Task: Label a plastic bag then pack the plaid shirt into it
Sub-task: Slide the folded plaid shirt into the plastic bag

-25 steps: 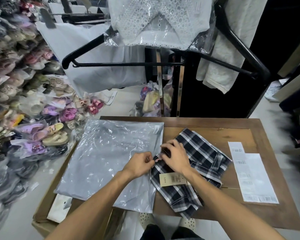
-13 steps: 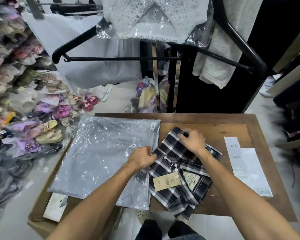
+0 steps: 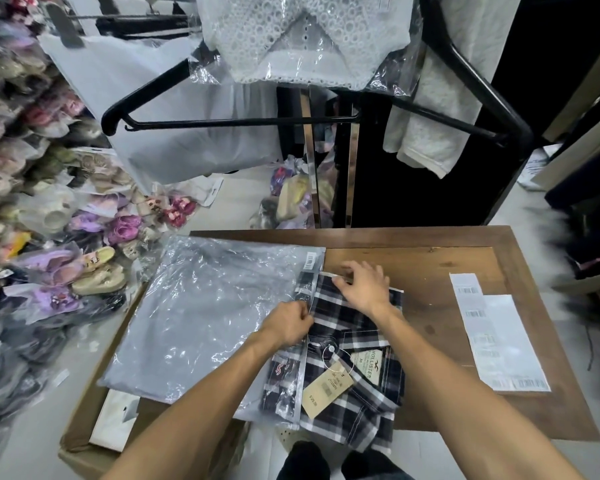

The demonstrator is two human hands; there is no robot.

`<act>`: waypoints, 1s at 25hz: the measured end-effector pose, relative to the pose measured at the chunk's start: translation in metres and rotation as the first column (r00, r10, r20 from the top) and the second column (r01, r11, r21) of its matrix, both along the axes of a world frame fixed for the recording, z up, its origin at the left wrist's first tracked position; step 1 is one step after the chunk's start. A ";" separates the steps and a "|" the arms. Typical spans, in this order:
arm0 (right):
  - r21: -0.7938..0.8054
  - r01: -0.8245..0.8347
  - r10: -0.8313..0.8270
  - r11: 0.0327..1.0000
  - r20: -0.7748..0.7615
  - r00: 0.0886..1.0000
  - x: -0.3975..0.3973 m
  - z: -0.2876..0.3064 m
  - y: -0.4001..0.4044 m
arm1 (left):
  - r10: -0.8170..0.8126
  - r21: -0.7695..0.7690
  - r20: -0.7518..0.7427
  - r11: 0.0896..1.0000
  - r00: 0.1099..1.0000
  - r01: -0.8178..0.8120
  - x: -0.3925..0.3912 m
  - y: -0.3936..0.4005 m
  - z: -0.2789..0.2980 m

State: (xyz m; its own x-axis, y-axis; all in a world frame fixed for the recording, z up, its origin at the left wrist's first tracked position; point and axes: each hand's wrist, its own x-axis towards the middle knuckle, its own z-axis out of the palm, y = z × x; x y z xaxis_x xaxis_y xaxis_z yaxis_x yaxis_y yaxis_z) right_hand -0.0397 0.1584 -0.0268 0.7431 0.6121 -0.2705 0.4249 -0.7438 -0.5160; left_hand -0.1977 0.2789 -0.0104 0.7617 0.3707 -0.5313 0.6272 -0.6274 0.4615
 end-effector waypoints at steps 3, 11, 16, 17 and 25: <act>-0.037 -0.274 0.269 0.961 0.351 0.897 -0.005 0.000 -0.039 | -0.033 0.034 -0.017 0.999 0.999 0.033 0.002 0.000 -0.002; -0.091 -0.439 0.444 0.894 0.319 0.837 -0.038 -0.028 -0.077 | -0.079 0.056 -0.021 0.995 0.997 0.080 0.010 -0.011 0.005; -0.048 -0.455 0.446 0.889 0.309 0.840 -0.043 -0.028 -0.052 | -0.101 0.075 -0.039 0.992 0.994 0.103 0.011 -0.018 0.006; -0.054 -0.459 0.452 0.887 0.312 0.836 -0.042 -0.026 -0.051 | -0.079 0.045 -0.033 0.996 0.996 0.081 0.011 -0.017 0.006; -0.120 -0.477 0.488 0.871 0.340 0.804 -0.041 -0.039 -0.108 | -0.268 0.233 -0.172 0.924 0.948 0.303 -0.006 -0.011 0.015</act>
State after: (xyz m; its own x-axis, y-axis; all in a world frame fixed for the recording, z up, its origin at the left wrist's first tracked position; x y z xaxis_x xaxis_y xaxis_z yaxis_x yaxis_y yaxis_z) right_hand -0.0808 0.0500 -0.0660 0.4012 0.9131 -0.0727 0.8796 -0.4061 -0.2477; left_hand -0.2035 0.2684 0.0048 0.7832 0.2837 -0.5533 0.4489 -0.8737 0.1875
